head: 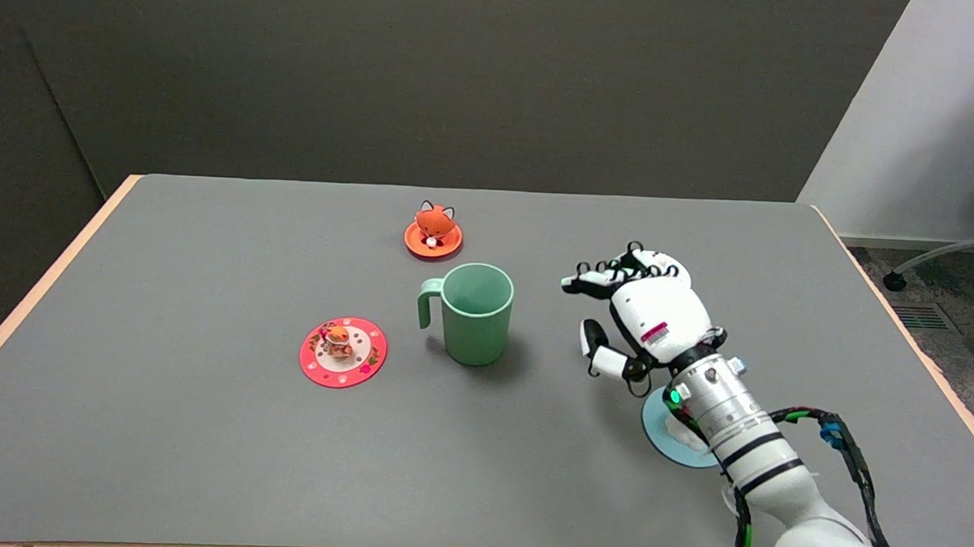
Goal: Pick up the white cup lid.
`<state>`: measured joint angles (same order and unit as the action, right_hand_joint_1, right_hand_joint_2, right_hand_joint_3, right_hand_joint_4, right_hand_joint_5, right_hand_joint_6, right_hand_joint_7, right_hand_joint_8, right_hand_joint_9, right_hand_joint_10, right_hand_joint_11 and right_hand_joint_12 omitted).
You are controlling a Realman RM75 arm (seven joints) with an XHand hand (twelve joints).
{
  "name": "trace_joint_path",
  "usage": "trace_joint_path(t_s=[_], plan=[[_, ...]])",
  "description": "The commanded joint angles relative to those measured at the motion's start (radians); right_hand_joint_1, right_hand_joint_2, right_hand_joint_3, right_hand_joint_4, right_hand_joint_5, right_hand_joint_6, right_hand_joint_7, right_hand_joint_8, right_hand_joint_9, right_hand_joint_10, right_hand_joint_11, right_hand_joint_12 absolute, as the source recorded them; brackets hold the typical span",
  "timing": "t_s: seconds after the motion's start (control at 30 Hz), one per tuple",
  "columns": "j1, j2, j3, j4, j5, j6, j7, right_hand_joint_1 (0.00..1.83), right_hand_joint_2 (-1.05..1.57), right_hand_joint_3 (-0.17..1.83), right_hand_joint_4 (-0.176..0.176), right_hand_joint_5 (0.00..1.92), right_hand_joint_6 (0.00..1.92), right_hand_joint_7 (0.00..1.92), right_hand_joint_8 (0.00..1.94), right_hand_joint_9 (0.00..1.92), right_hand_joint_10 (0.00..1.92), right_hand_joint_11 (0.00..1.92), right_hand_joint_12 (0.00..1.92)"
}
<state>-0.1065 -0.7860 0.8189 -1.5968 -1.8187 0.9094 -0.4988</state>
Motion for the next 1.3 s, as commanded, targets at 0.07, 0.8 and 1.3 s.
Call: trace_joint_path(t_s=[0.07,0.8,1.3], plan=[[0.125,0.009,0.031,0.121,0.032,-0.051,0.003,0.88,0.81,1.05,0.029,0.51,0.17,0.64,0.17,0.67,0.21,0.23,0.85],[0.273,0.031,0.038,0.308,0.140,-0.110,0.017,0.74,0.56,1.08,0.019,0.33,0.16,0.46,0.17,0.55,0.19,0.45,0.52],[0.375,0.041,0.041,0.423,0.145,-0.165,0.093,0.74,0.79,0.90,0.090,0.66,0.19,0.73,0.20,0.75,0.20,0.42,0.87]])
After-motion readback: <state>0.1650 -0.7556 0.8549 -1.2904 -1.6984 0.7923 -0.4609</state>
